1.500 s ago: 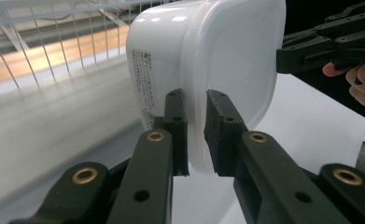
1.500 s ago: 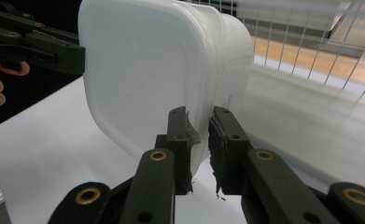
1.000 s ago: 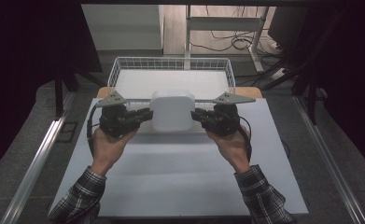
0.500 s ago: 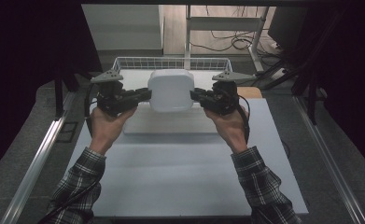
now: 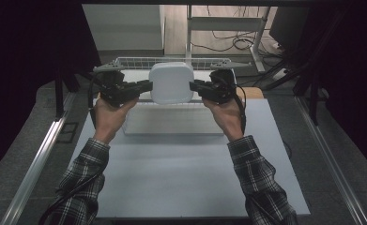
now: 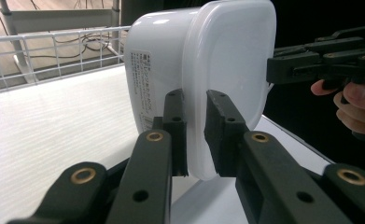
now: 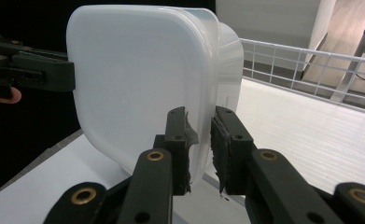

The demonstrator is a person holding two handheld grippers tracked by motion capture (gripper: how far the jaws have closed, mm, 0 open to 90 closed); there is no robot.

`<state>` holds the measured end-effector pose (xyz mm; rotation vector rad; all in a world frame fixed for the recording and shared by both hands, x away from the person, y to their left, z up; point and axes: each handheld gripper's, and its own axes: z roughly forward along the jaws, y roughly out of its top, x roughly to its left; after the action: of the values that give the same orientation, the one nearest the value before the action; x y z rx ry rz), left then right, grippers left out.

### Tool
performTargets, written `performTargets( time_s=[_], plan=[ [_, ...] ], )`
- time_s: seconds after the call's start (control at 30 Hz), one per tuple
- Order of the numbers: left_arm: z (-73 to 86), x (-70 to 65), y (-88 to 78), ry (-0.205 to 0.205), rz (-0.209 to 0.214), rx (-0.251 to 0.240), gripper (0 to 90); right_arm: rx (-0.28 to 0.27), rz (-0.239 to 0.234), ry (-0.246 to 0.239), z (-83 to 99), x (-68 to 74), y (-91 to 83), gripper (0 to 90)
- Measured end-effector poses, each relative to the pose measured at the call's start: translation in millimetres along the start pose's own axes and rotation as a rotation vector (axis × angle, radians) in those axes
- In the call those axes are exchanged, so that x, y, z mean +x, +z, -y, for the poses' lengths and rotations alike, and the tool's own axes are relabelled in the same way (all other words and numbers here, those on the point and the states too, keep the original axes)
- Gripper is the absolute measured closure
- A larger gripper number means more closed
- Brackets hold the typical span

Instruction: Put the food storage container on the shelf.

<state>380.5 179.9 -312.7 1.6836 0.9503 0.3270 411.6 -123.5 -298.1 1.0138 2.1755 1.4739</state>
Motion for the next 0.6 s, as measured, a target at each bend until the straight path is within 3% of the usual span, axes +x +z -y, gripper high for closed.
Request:
performTargets(
  time_s=[0.37,0.6],
  plan=[
    [-1.0,8.7,9.1,-0.032,0.011,-0.013,68.1,0.011,-0.005,0.039,-1.0,-5.5,13.7,69.7],
    [-1.4,12.4,14.5,-0.045,0.003,-0.017,60.9,0.013,0.011,0.020,-5.9,-3.4,19.4,64.7]
  ],
)
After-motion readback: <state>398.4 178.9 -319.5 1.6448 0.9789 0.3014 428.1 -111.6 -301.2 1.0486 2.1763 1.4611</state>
